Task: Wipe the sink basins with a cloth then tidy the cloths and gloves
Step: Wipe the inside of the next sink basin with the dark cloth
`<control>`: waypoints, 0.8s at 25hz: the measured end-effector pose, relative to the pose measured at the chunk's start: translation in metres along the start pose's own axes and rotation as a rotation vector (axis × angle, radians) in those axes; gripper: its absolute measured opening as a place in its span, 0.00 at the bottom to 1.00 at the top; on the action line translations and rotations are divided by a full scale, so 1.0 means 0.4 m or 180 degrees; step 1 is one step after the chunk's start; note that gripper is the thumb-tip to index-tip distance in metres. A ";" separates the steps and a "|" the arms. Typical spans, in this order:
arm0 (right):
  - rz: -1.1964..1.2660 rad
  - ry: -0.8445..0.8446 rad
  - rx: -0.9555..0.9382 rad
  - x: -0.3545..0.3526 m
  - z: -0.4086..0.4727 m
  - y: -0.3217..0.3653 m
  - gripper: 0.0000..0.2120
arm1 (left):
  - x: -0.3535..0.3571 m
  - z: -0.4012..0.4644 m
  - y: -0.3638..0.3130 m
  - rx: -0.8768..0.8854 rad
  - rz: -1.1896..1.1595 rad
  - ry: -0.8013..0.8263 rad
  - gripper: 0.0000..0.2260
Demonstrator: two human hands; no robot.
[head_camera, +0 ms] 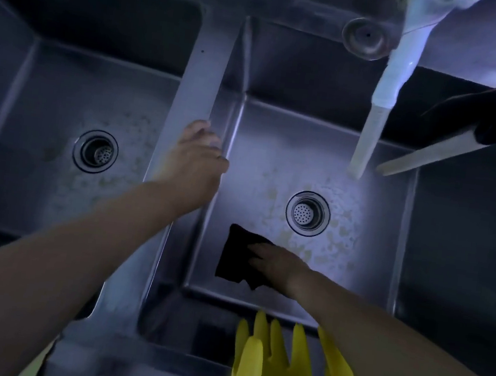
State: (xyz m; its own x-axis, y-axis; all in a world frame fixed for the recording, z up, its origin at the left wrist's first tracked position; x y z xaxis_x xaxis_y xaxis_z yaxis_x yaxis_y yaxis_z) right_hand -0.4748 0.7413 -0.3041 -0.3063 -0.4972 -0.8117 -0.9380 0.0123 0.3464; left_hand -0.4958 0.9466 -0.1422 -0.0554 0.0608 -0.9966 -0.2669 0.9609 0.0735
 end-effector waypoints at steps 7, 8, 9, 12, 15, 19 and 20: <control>0.0306 -0.1384 -0.0264 0.049 0.099 -0.024 0.16 | 0.024 0.009 0.016 -0.0155 -0.0156 -0.0572 0.06; 0.0531 -0.1492 -0.0122 0.044 0.119 -0.042 0.14 | 0.026 0.008 0.018 -0.0157 -0.0158 -0.0584 0.06; 0.0671 -0.1602 0.0027 0.036 0.140 -0.068 0.13 | 0.026 0.006 0.018 -0.0146 -0.0172 -0.0618 0.06; 0.0443 -0.1869 0.0463 -0.023 0.204 -0.185 0.16 | 0.021 0.005 0.018 -0.0101 -0.0230 -0.0766 0.06; -0.0001 -0.2099 0.0697 -0.099 0.253 -0.330 0.23 | 0.022 0.011 0.020 -0.0099 -0.0220 -0.0896 0.07; -0.0229 -0.1927 0.1225 -0.182 0.322 -0.498 0.31 | 0.026 0.010 0.022 -0.0098 -0.0127 -0.0964 0.09; -0.0299 -0.1837 0.1390 -0.195 0.341 -0.518 0.34 | 0.027 0.010 0.020 -0.0093 -0.0107 -0.0969 0.09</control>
State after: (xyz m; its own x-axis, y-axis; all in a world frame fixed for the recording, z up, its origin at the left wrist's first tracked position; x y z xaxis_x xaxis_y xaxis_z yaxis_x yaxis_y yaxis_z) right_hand -0.2786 0.8958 -0.3769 -0.1452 0.0219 -0.9892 -0.9068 0.3969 0.1419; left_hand -0.4945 0.9562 -0.1525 0.2435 0.1114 -0.9635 -0.2916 0.9558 0.0368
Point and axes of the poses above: each hand's wrist, its own z-axis towards the middle knuckle, its own x-axis out of the palm, y = z × x, the point moved 5 cm from there along z, towards the middle knuckle, and after that the axes turned 10 degrees about -y, right-handed, at the moved point
